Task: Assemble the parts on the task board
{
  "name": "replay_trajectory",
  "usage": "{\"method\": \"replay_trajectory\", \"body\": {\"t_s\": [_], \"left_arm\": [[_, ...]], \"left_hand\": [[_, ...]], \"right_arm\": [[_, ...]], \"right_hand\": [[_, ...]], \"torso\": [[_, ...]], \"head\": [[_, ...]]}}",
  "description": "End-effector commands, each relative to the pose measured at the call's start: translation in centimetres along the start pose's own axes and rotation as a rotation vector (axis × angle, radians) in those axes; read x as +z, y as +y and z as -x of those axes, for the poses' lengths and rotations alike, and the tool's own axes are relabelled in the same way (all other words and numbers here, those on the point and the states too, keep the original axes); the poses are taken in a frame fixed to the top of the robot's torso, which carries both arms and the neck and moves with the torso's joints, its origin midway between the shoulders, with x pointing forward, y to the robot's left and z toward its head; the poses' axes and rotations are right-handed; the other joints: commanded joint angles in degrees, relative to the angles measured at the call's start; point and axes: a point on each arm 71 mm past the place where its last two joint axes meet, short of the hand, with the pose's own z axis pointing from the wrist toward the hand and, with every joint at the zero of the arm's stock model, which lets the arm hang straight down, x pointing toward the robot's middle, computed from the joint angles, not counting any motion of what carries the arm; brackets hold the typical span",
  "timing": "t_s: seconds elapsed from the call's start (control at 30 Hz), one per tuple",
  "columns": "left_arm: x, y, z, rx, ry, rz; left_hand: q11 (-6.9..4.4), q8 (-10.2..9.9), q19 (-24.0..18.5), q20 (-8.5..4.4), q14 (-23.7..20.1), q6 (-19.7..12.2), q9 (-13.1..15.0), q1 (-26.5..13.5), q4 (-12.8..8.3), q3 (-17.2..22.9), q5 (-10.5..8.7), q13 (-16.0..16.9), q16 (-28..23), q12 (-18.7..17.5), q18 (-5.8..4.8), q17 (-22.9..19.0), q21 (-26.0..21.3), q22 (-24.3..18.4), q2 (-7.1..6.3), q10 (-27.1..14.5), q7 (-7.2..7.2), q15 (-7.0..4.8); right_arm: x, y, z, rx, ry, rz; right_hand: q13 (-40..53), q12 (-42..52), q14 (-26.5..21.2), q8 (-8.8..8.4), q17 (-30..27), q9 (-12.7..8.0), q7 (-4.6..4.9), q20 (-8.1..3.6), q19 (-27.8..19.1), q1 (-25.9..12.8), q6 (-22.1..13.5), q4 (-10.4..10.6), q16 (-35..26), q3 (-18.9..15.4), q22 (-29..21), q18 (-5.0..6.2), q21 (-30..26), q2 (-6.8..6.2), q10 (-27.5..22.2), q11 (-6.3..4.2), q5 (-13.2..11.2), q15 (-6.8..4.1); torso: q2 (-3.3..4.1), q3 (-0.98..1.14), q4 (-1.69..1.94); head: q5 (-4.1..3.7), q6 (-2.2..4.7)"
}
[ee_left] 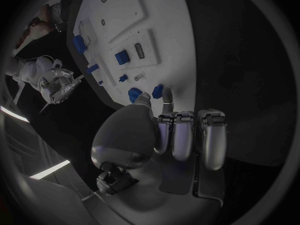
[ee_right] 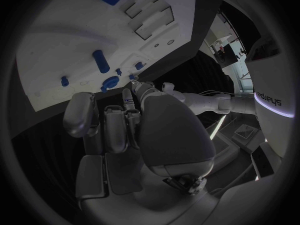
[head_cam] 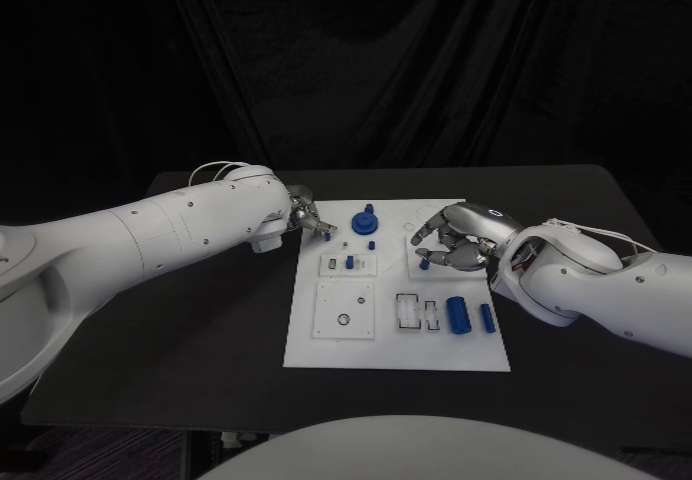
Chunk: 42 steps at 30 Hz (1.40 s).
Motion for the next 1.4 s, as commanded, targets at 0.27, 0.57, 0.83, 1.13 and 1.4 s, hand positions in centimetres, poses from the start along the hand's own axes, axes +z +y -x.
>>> {"method": "replay_trajectory", "body": {"t_s": [0.27,0.57,0.83,1.13,1.4], "left_arm": [[0.05,-0.31,-0.17,-0.007,-0.009,-0.013],[0.14,-0.39,-0.13,-0.006,-0.008,-0.013],[0.20,-0.56,-0.23,-0.001,0.003,-0.013],[0.26,-0.47,-0.18,0.000,0.005,-0.008],[0.31,-0.56,-0.24,0.002,0.011,-0.007]], "left_hand": [[0.31,-0.25,6.02,0.24,4.77,-0.37,0.11,0.53,-0.06,0.21,0.32,15.06,-0.50,0.19,-0.80,11.56,-0.20,15.09,-0.08,5.86,-0.07,0.40],[0.32,-0.33,6.02,0.27,4.74,-0.51,0.41,1.17,-0.03,0.44,1.59,15.06,-0.53,0.19,-0.80,11.50,-0.20,15.09,-0.11,5.86,-0.08,0.40],[0.30,-0.45,6.02,0.30,4.72,-0.57,0.71,1.72,0.10,0.66,3.26,15.06,-0.55,0.19,-0.80,11.46,-0.20,15.09,-0.22,5.86,-0.10,0.39],[0.27,-0.62,6.02,0.30,4.70,-0.67,0.86,2.16,0.14,0.93,4.45,15.06,-0.57,0.19,-0.80,11.42,-0.20,15.09,-0.23,5.86,-0.12,0.37],[0.21,-0.87,6.02,0.30,4.68,-0.68,1.12,3.00,0.16,1.55,6.65,15.06,-0.60,0.19,-0.80,11.36,-0.20,15.09,-0.32,5.86,-0.20,0.32]], "right_arm": [[-0.03,-0.17,-0.17,-0.001,0.016,-0.024],[-0.01,-0.20,-0.22,-0.002,0.022,-0.027],[0.03,-0.18,-0.26,-0.003,0.026,-0.028],[-0.02,-0.23,-0.27,-0.003,0.030,-0.030],[0.02,-0.21,-0.32,-0.004,0.035,-0.030]], "right_hand": [[5.19,-0.31,2.66,-0.13,0.81,-0.07,0.08,-0.09,-0.13,0.45,0.22,-0.12,-0.30,0.38,7.78,0.33,-0.41,0.00,-0.45,-0.18,0.40,-0.01],[5.10,-0.39,2.63,-0.14,0.73,-0.08,0.08,-0.09,-0.17,0.47,0.22,-0.13,-0.37,0.42,7.75,0.35,-0.53,0.02,-0.52,-0.17,0.41,0.00],[5.08,-0.41,2.62,-0.14,0.70,-0.09,0.09,-0.09,-0.21,0.49,0.23,-0.14,-0.40,0.47,7.72,0.37,-0.67,0.03,-0.55,-0.16,0.42,0.00],[5.08,-0.41,2.62,-0.14,0.70,-0.09,0.09,-0.09,-0.21,0.49,0.23,-0.14,-0.40,0.47,7.72,0.37,-0.67,0.03,-0.55,-0.16,0.42,0.00],[5.03,-0.46,2.59,-0.15,0.66,-0.10,0.10,-0.08,-0.26,0.52,0.25,-0.16,-0.45,0.54,7.68,0.39,-0.82,0.04,-0.60,-0.15,0.43,0.01]], "torso": [[-0.01,0.00,0.01],[-0.01,0.01,-0.01],[-0.01,0.01,0.01],[-0.01,0.01,-0.01],[-0.01,0.00,-0.02]], "head": [[-0.11,0.00],[-0.09,0.00],[-0.02,0.00],[-0.13,0.00],[-0.02,0.00]]}}
